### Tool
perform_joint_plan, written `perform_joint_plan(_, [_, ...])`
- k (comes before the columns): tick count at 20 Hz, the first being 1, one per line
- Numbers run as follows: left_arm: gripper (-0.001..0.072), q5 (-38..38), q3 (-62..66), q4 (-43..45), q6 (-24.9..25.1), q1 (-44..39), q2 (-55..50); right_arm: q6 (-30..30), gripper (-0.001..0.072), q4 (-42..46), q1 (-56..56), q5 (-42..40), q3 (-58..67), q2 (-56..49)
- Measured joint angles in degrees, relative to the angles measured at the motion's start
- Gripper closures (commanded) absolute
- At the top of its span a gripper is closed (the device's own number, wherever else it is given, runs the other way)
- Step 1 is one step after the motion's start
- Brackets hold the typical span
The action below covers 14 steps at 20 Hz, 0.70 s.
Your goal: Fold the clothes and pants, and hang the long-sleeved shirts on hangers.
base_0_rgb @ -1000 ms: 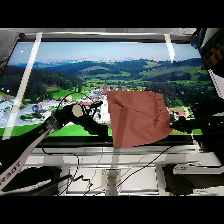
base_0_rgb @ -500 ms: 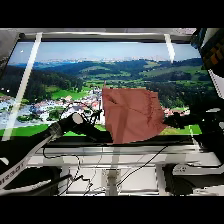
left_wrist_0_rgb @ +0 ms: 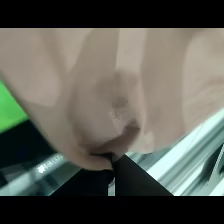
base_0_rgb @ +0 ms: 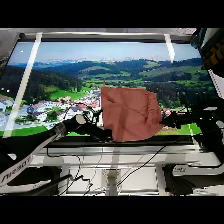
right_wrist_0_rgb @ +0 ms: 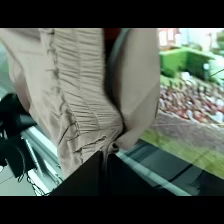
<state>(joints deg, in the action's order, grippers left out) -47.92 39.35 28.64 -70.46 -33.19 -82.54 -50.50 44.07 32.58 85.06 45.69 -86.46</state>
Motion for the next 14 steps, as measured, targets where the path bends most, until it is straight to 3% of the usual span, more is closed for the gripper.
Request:
perform_joint_plan(6, [0.0699, -4.2, 1.22, -0.2, 8.44, 11.32, 8.24, 0.94, 0.0696, -5.2, -0.07, 0.94, 0.0, 7.37])
perform_joint_plan(9, [0.07, -8.35, 3.45, -0.24, 15.28, 19.19, 16.0, 1.44, 0.0696, -12.79, -0.13, 1.25, -0.07, 16.13])
perform_joint_plan(14, [0.07, -11.17, 10.16, -0.24, 22.14, 28.17, 31.87, -0.72, 0.0696, -28.17, -0.13, 1.4, 0.48, 36.2])
